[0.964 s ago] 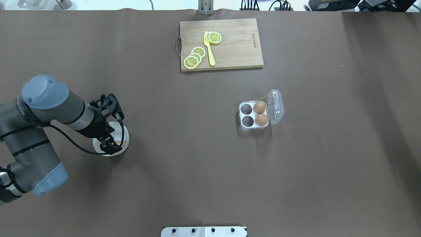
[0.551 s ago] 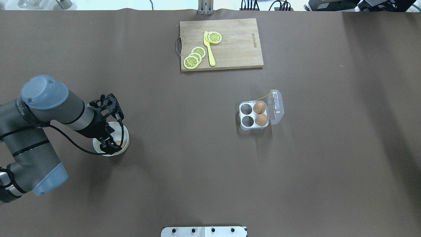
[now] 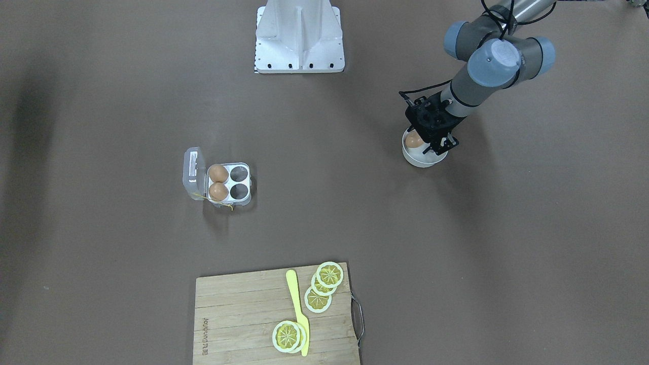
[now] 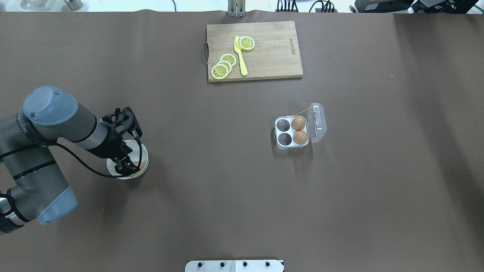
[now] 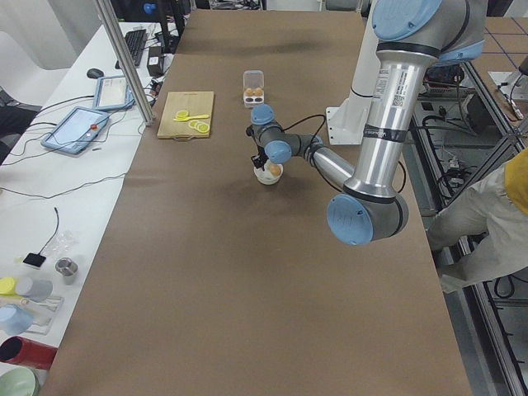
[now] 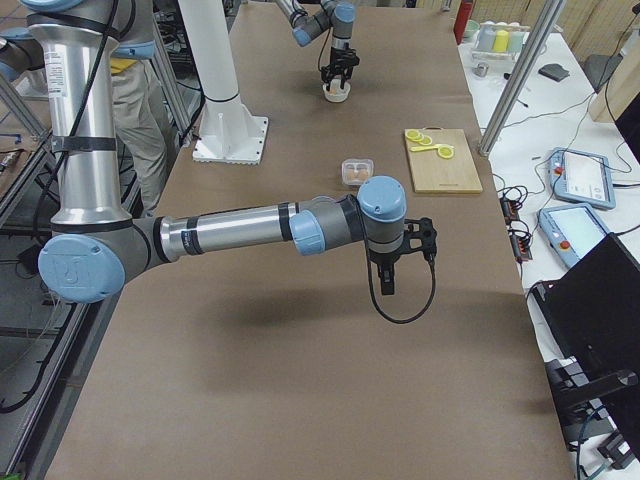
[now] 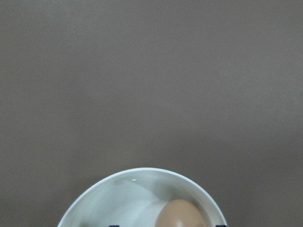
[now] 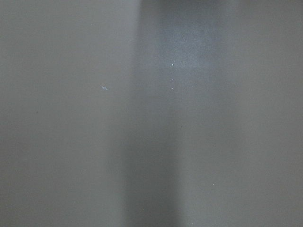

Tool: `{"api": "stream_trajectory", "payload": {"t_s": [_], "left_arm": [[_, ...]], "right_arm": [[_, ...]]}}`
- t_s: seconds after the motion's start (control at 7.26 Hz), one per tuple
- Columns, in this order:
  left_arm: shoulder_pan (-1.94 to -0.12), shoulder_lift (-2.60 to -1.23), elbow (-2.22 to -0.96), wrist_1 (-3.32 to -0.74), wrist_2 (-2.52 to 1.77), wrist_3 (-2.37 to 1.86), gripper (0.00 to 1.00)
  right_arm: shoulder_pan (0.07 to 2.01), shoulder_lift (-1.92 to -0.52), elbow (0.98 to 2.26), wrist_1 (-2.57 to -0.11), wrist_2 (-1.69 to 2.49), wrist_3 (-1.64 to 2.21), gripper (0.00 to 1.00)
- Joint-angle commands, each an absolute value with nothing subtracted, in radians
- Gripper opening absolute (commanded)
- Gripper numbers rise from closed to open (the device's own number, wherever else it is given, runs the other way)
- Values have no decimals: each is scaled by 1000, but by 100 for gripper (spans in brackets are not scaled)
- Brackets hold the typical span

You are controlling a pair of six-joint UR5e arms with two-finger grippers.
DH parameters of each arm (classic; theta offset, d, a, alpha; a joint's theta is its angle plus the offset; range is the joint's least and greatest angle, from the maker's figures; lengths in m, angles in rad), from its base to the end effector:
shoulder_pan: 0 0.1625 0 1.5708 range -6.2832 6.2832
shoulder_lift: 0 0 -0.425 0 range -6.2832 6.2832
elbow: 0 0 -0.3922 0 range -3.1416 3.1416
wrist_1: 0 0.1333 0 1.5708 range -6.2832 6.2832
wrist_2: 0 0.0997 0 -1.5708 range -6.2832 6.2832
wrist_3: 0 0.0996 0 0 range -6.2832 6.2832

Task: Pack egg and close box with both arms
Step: 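Close the left gripper around the brown egg in the bowl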

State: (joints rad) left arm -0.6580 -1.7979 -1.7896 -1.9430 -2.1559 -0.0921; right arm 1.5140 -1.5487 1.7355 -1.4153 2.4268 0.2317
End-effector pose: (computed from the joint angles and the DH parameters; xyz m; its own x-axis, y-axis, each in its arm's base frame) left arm 0.4097 -0.4156 0.3914 0.2398 0.8638 -0.4431 -0.5210 0.4996 0.6920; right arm 0.0290 -0.5131 0.5426 0.6352 -0.0666 0.7695 -0.0949 0.9820 0.1633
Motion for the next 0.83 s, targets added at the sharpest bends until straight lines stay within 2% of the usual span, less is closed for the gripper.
{"api": "stream_trajectory", "payload": {"t_s": [0.0,0.69], "left_arm": [[-658,-1795,-1789,-1945,-2155,-92,69],[-657,-1784,-1779,-1962,-2154,-94,69]], "right_arm": [[1514,-1549,1740,-1416,2427,232,100],[1514,-1549,1740,-1416,2427,235,100]]}}
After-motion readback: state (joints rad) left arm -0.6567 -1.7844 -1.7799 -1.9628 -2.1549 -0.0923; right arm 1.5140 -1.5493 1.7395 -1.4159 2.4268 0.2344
